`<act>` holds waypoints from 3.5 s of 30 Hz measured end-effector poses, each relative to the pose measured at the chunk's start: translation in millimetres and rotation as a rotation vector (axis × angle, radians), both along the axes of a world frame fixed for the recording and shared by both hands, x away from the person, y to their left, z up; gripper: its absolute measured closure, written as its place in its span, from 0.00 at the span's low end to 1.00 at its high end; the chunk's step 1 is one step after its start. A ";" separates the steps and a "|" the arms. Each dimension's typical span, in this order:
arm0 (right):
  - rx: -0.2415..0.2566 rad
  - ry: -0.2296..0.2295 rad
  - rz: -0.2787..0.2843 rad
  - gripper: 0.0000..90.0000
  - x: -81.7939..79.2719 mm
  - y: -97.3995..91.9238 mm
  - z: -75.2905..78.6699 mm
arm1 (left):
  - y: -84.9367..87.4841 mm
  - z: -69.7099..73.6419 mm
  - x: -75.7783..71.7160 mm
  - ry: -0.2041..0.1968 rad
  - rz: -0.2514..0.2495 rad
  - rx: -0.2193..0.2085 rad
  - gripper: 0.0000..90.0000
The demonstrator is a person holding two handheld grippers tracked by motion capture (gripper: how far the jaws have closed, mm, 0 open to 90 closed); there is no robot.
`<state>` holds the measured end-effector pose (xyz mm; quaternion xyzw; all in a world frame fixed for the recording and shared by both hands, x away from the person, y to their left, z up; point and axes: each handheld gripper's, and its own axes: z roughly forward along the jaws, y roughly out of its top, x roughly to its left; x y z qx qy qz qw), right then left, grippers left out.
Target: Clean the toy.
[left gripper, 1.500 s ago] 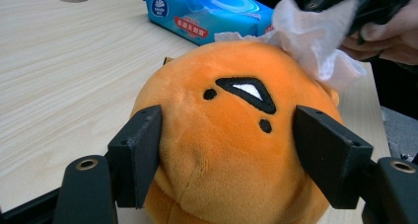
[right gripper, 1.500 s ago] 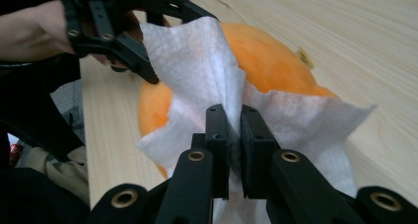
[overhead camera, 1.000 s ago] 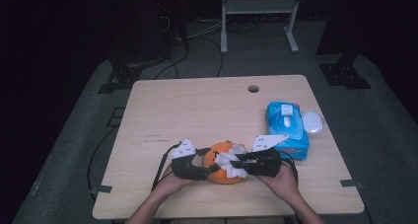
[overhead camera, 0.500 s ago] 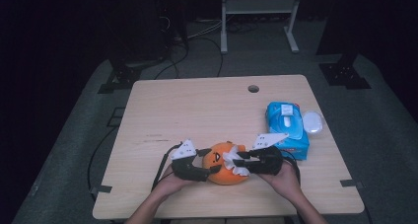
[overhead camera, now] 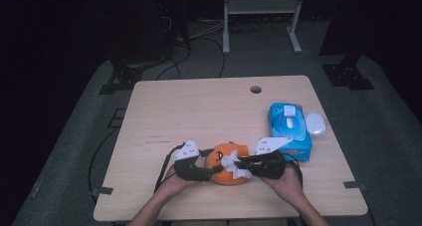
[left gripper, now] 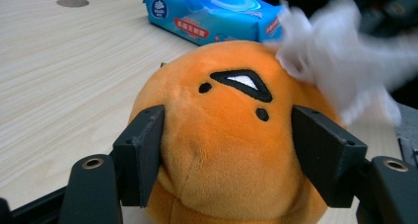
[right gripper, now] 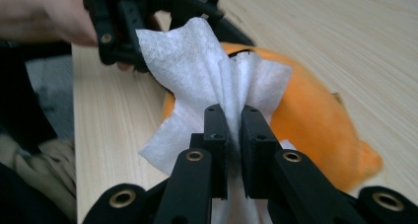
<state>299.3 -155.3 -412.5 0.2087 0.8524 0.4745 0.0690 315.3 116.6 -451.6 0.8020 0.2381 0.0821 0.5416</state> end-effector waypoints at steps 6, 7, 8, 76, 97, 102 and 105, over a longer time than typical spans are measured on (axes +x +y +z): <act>-0.009 0.002 -0.047 0.92 9.1 -12.3 -3.2 | 2.8 -0.9 3.0 0.030 0.024 -0.031 0.36; -0.011 0.007 -0.065 0.92 11.5 -17.2 -4.5 | 3.2 -1.2 4.2 0.036 0.027 -0.038 0.36; -0.012 0.011 -0.080 0.92 12.9 -21.2 -5.6 | 3.5 -1.3 5.1 0.042 0.029 -0.040 0.36; 0.046 0.026 -0.018 0.91 6.5 -10.3 -5.3 | -3.8 4.3 -7.7 -0.005 -0.073 0.048 0.27; 0.032 0.000 -0.042 0.91 3.4 -7.2 -3.6 | -3.9 1.7 -7.9 -0.010 -0.069 0.029 0.27; 0.009 0.022 -0.121 0.91 14.3 -26.4 -8.6 | -4.4 1.8 -6.4 0.000 -0.066 0.018 0.27; 0.033 0.009 -0.109 0.91 9.8 -22.3 -3.1 | -8.3 2.2 -7.5 -0.007 -0.062 0.021 0.27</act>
